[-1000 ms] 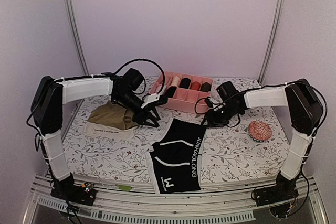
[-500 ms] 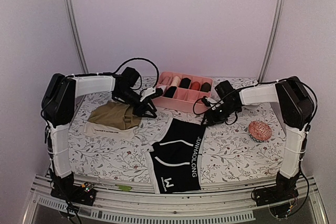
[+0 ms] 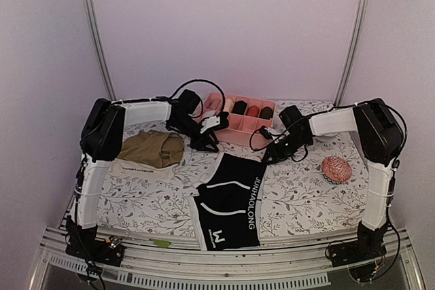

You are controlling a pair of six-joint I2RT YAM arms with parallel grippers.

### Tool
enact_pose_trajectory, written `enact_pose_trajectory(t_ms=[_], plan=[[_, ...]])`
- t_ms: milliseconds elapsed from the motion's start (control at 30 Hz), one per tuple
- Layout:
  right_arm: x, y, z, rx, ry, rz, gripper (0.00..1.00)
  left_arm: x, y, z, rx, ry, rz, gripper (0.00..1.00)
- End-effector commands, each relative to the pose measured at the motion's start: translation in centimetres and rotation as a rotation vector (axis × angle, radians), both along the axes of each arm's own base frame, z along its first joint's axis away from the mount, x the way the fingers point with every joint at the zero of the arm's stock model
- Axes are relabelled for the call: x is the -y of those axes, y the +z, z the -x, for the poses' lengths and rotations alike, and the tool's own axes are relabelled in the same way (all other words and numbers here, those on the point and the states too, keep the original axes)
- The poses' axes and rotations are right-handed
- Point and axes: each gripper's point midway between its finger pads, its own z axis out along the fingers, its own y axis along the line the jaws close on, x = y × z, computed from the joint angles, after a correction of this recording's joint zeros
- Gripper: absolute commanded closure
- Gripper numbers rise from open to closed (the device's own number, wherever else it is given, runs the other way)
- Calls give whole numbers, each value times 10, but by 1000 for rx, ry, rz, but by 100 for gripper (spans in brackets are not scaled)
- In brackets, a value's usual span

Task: Roll the underwear
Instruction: Pick up the underwear from the center of the board.

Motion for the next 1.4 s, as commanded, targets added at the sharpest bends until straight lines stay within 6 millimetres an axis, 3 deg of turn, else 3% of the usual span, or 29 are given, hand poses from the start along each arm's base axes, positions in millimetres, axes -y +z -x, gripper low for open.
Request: enact_pose_trajectory(t_ms=[0,67,433,467,533,567,667,1133,1367], plan=[[-3,-9,-3,-23,9,2,95,14,-13,1,37,-40,-38,62],[-2,-9,-5,-18,6,10,100,19,-18,1,50,-44,-56,63],[-2,7,-8,5,-2,4,100,29,-37,6,38,-72,-88,71],[-4,10,-8,0,-2,-7,97,29,-40,6,32,-69,-96,72],[-6,14,-6,-24,-6,-46,74,28,-44,6,22,-66,-109,75],[-5,14,-5,-39,-12,-59,68,27,-45,6,21,-64,-113,76],[-2,9,-5,-85,-48,-69,63,26,-45,6,20,-63,-114,78],[-3,-11,16,-199,-21,-84,67,28,-47,7,9,-61,-109,84],[11,-27,24,-208,-10,-3,69,28,-47,11,-10,-76,-103,85]])
